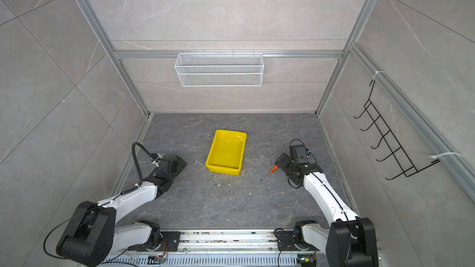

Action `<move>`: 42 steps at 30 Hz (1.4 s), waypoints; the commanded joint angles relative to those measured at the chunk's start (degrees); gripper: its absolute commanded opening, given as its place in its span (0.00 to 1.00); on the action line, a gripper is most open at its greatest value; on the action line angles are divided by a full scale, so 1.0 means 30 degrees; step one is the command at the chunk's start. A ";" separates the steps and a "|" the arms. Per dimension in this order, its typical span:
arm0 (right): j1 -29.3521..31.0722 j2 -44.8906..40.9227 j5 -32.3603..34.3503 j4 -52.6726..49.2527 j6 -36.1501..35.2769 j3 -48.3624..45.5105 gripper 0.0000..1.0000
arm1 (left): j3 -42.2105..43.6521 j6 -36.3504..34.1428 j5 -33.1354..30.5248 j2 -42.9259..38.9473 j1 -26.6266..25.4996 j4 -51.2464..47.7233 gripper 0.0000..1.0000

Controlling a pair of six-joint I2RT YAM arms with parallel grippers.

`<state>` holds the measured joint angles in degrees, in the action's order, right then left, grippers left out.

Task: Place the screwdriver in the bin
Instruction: 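Lower the right gripper and close it on the screwdriver handle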

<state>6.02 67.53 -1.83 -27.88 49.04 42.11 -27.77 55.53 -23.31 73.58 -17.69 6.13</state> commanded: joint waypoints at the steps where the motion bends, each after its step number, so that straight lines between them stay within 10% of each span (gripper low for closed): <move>1: -0.0042 0.0749 -0.1180 0.0685 0.1228 0.0362 0.99 | -0.1150 -0.0388 0.0493 0.0910 0.0068 0.0432 0.99; 20: -0.0071 0.6109 -0.2203 0.1339 0.2619 0.2488 0.77 | 0.0314 -0.1100 0.2286 0.0195 0.0097 0.3973 0.96; 42: -0.0074 0.8206 -0.1013 0.1754 0.2007 0.1648 0.48 | -0.2002 -0.3885 1.1901 0.3597 -0.0274 0.6837 0.84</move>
<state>5.96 91.00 -6.15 -20.78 57.12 47.51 -31.48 45.12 7.64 82.54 -17.93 23.33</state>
